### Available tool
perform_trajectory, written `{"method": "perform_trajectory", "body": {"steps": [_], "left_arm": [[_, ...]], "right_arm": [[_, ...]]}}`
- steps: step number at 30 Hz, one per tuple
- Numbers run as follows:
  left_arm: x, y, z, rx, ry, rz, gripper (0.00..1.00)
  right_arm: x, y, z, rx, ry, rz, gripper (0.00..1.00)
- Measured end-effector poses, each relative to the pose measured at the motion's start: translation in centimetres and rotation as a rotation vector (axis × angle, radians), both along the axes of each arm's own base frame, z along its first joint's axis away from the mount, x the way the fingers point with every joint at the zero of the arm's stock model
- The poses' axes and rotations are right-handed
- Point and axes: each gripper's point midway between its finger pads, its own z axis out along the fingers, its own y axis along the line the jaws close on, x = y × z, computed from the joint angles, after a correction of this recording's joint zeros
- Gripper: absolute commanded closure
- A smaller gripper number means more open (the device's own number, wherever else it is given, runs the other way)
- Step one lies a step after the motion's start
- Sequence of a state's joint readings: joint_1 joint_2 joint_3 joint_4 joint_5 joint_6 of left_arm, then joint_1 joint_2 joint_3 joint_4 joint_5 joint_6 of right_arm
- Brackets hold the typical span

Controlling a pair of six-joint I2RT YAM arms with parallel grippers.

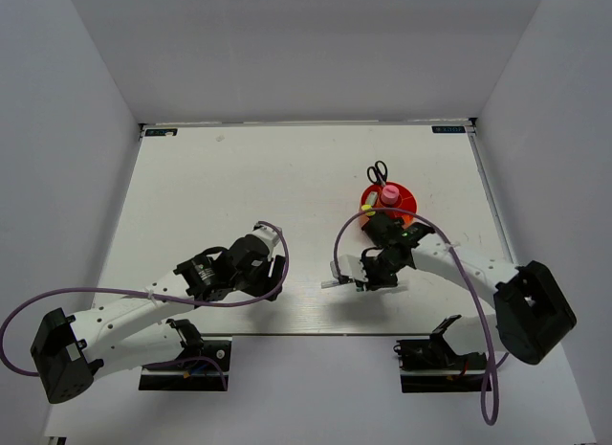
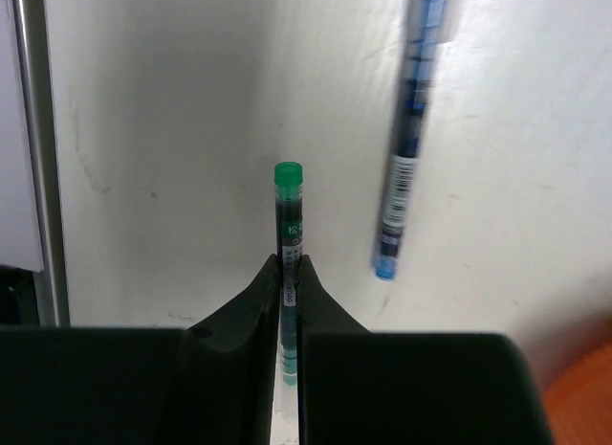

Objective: Sort the stationery into containers
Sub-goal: Pick up the pen from the center of the board, then place the pen in the storage box.

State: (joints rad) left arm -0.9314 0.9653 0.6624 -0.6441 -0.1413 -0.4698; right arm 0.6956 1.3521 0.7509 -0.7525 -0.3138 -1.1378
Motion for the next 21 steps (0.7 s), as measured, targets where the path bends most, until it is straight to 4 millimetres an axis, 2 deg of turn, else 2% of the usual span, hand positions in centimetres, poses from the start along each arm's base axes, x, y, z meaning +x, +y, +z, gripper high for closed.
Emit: {"method": "perform_trajectory", "body": {"steps": [5,9,12,15,21], "left_arm": [[0.0,0.0,0.0,-0.001,0.001,0.001,0.24],[0.0,0.0,0.0,-0.001,0.001,0.001,0.24],[0.0,0.0,0.0,-0.001,0.001,0.002,0.24],[0.0,0.0,0.0,-0.001,0.001,0.001,0.24],[0.0,0.0,0.0,-0.001,0.001,0.001,0.24]], "right_arm": [[1.5,1.3,2.6,0.093,-0.076,-0.119,1.00],[2.9,1.6,4.1,0.139,-0.139,-0.214,1.00],[4.7,1.6,5.6,0.181,-0.223,-0.286,1.00],[6.9,1.5,7.8,0.226,-0.320,-0.368,1.00],[11.7,1.6,13.7,0.338,-0.474,-0.558,1.00]]}}
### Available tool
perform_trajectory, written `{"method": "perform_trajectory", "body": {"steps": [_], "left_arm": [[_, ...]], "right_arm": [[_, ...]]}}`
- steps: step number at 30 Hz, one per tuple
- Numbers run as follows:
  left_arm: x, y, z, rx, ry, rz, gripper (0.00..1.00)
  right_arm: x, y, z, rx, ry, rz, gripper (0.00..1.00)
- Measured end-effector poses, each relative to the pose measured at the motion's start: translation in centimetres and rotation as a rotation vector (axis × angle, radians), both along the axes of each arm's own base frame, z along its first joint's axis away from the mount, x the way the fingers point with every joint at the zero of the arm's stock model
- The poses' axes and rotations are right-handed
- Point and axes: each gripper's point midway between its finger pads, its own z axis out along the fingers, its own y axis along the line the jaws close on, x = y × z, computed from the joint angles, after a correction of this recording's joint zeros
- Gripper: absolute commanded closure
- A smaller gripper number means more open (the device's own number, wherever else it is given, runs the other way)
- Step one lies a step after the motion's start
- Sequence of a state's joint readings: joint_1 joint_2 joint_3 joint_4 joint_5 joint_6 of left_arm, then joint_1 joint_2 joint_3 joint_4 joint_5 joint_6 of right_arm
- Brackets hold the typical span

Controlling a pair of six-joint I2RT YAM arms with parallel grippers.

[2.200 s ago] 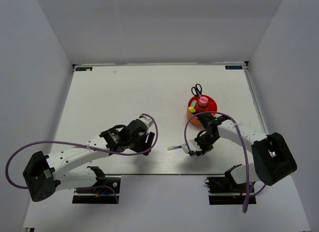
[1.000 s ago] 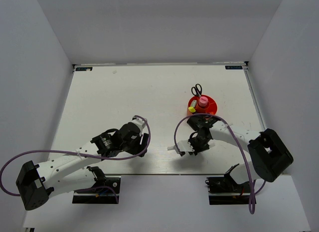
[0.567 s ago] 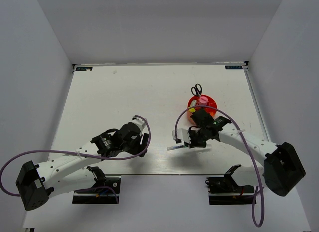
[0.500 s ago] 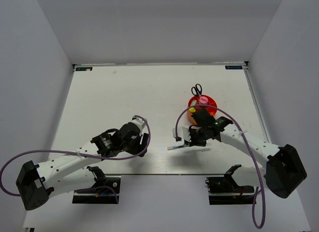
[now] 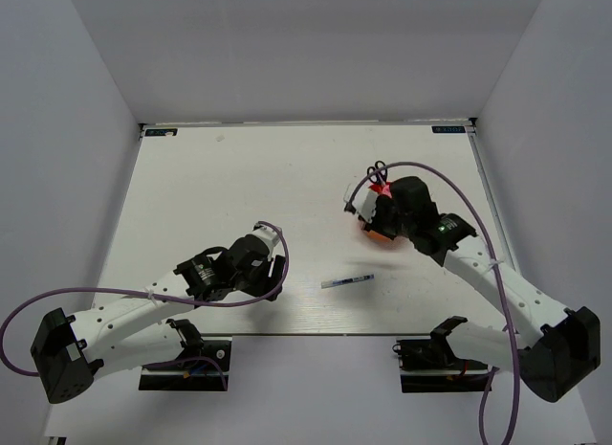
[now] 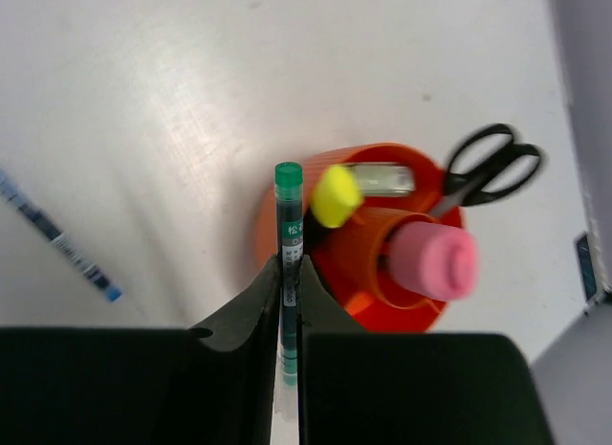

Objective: Sort the stationery into containers
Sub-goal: Place the pen in the storage box.

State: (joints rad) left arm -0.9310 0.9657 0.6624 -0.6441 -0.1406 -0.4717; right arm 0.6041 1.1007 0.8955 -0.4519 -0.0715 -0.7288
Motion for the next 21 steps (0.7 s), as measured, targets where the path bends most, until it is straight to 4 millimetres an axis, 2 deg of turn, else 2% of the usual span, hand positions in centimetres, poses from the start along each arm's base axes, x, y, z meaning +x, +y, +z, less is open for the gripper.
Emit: {"method": "perform_trajectory", "body": {"steps": [5,10,18,21], "left_arm": [[0.0,0.0,-0.1,0.004,0.003,0.000,0.24],[0.0,0.0,-0.5,0.018,0.015,0.000,0.24],[-0.1,0.0,-0.7,0.024,0.022,-0.002,0.24],[-0.1,0.1,-0.9,0.031,0.027,-0.002,0.24]], "right_arm": [[3.2,-0.9,4.4,0.103,-0.091,-0.163,1.00],[5.5,-2.1,7.2,0.220,-0.136,-0.303,1.00],[8.9,-5.3,8.1,0.413,-0.143,-0.532,1.00],[9.7,-6.5,7.3,0.482,-0.138,-0.610,1.00]]}}
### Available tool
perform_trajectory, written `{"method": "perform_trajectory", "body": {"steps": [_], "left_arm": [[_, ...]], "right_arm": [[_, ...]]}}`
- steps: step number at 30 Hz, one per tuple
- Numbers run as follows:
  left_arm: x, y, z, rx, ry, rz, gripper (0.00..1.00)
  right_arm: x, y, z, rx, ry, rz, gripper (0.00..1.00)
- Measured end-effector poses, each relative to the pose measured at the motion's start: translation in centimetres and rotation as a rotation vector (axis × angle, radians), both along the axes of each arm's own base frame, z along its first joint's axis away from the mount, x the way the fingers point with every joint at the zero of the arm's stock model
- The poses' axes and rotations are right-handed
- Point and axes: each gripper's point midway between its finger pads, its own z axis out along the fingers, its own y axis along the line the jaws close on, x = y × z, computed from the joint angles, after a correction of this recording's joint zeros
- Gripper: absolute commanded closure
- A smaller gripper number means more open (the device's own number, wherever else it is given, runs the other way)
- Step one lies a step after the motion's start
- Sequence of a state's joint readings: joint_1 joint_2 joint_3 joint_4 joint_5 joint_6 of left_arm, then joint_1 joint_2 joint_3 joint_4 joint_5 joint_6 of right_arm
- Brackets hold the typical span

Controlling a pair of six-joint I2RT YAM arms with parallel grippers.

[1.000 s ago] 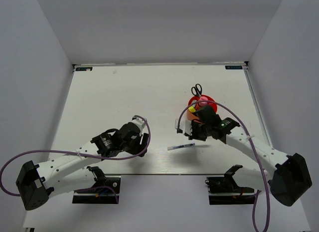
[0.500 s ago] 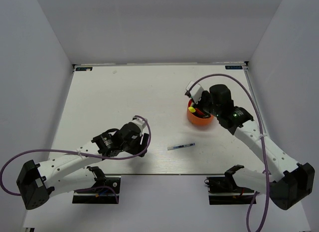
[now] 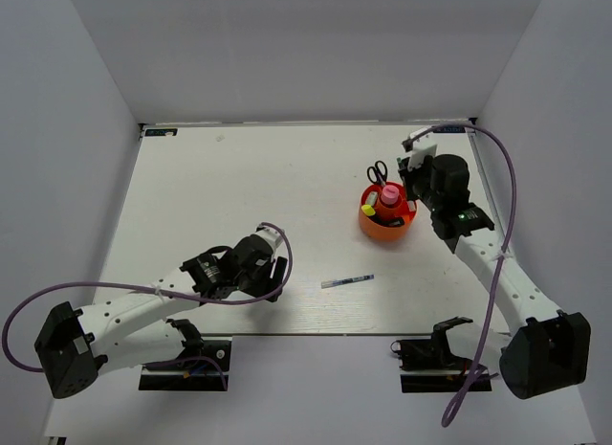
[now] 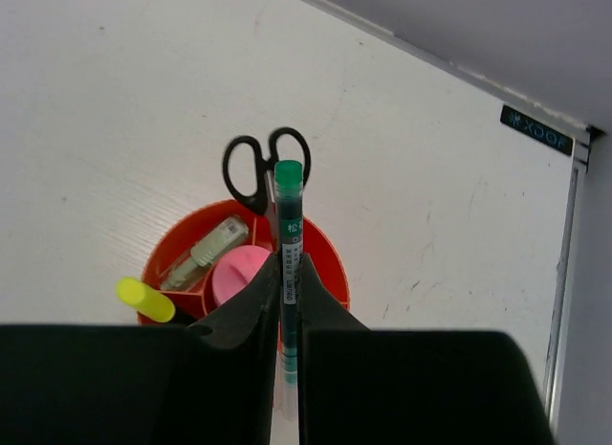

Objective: Sort the stationery into containers
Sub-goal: Place the pen in the storage box.

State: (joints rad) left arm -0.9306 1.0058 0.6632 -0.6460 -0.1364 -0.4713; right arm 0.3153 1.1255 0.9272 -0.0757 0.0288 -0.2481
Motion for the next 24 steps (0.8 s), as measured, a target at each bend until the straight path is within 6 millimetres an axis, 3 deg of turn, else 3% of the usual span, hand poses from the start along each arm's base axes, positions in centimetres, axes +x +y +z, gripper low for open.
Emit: {"method": "perform_trajectory", "body": {"steps": [9,16,24], "left_arm": [[-0.1,-0.2,-0.5,0.011,0.022,-0.008,0.24],[-0.2,-0.3,-0.6,0.015,0.029,-0.010,0.24],[-0.2,-0.3,-0.8,0.022,0.035,-0.011,0.24]], "right_arm": [[0.5,-3.7,-4.9,0.139,0.047,-0.198,1.00],[0.9,-4.3,-5.8,0.260,0.016,-0.251,1.00],[1.5,-5.0,-5.1,0.336,-0.010,-0.287,1.00]]}}
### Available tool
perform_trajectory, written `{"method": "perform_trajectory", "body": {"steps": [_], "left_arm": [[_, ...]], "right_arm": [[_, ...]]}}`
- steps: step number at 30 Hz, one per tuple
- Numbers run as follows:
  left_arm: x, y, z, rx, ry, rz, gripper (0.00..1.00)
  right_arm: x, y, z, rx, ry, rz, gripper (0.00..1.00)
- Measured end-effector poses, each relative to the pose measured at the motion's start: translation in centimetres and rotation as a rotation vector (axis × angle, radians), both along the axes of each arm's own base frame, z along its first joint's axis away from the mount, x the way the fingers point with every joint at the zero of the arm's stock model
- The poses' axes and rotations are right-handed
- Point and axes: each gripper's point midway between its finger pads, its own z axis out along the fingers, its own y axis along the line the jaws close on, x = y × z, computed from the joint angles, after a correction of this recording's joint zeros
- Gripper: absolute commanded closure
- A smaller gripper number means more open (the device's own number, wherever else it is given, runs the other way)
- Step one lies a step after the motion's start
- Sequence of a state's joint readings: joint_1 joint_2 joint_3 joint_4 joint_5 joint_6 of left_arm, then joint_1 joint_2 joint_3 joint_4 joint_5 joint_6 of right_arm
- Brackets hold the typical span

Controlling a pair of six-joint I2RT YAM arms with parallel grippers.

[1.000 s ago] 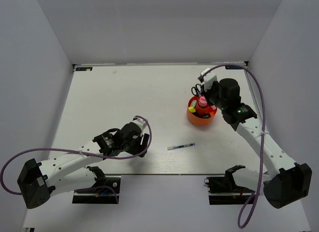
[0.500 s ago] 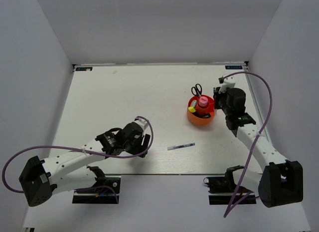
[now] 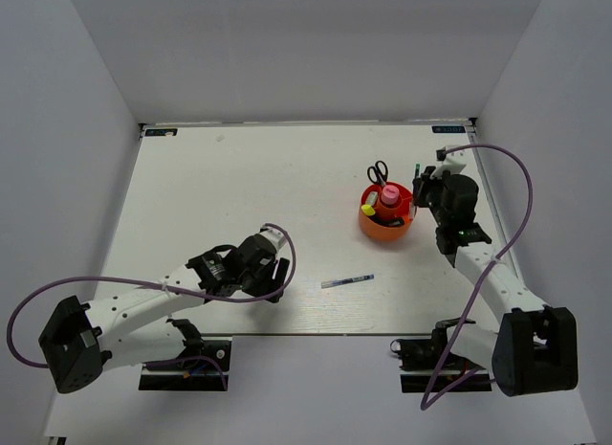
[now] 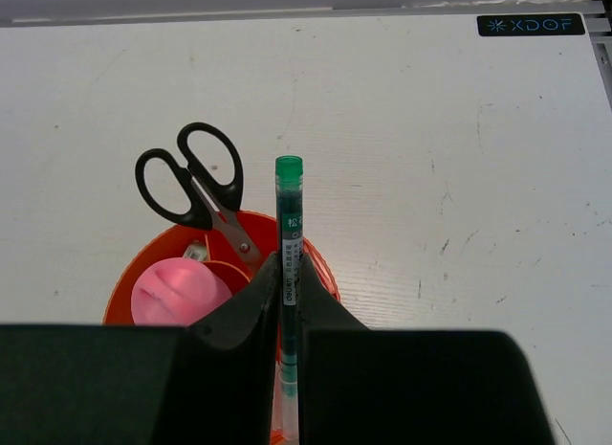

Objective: Sort the stationery into containers
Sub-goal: Place the pen in the storage box.

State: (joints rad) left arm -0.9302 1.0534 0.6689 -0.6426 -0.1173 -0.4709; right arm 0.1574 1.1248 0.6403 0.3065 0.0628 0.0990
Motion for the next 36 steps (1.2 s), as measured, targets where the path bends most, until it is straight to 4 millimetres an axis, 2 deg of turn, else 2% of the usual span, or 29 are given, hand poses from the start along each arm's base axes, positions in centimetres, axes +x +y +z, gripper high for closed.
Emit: {"method": "perform_trajectory", "body": {"steps": [12,19,21,22,24,26,29,31,32,33,34,35,36], "left_arm": [[0.0,-0.5,-0.4,-0.001,0.014,-0.009,0.24],[0.0,-1.1,-0.8,0.001,0.022,-0.058,0.22],[0.2,-1.7,-0.7,-0.009,0.010,-0.096,0.22],[0.3,-2.1,-0.5,-0.017,0.006,-0.116,0.22],[0.6,-2.9,-0.4,-0.026,-0.011,-0.166,0.22],[1.0,-3.8,-0.2,-0.029,-0.026,-0.211,0.22],[1.9,-5.9,0.0,-0.033,-0.066,-0.308,0.22],[2.4,-7.3,0.0,-0.034,-0.090,-0.366,0.27],[2.6,-8.1,-0.1,-0.036,-0.102,-0.394,0.29],[2.9,-8.8,-0.1,-0.036,-0.115,-0.420,0.31],[3.2,-9.7,-0.2,-0.036,-0.131,-0.452,0.37],[3.5,-10.6,-0.3,-0.036,-0.149,-0.482,0.40],[3.8,-11.3,-0.5,-0.034,-0.162,-0.505,0.42]], "right_arm": [[1.6,-0.1,-0.9,0.058,-0.032,-0.008,1.00],[1.9,0.1,-3.6,0.057,-0.006,0.004,1.00],[1.7,0.2,-3.8,0.059,-0.006,0.007,0.70],[1.7,0.2,-3.9,0.060,-0.010,0.013,0.58],[1.4,0.5,-4.3,0.059,-0.006,0.029,0.41],[1.2,0.6,-4.6,0.054,0.002,0.043,0.33],[1.0,0.7,-4.4,0.049,-0.001,0.053,0.32],[0.8,0.7,-3.8,0.050,-0.016,0.055,0.37],[0.8,0.6,-3.5,0.050,-0.023,0.055,0.43],[0.6,0.6,-3.2,0.050,-0.026,0.054,0.54],[0.5,0.6,-3.0,0.052,-0.025,0.052,0.87],[0.3,0.4,-2.8,0.050,-0.020,0.045,1.00],[0.1,0.3,-2.6,0.050,-0.017,0.038,1.00]]}}
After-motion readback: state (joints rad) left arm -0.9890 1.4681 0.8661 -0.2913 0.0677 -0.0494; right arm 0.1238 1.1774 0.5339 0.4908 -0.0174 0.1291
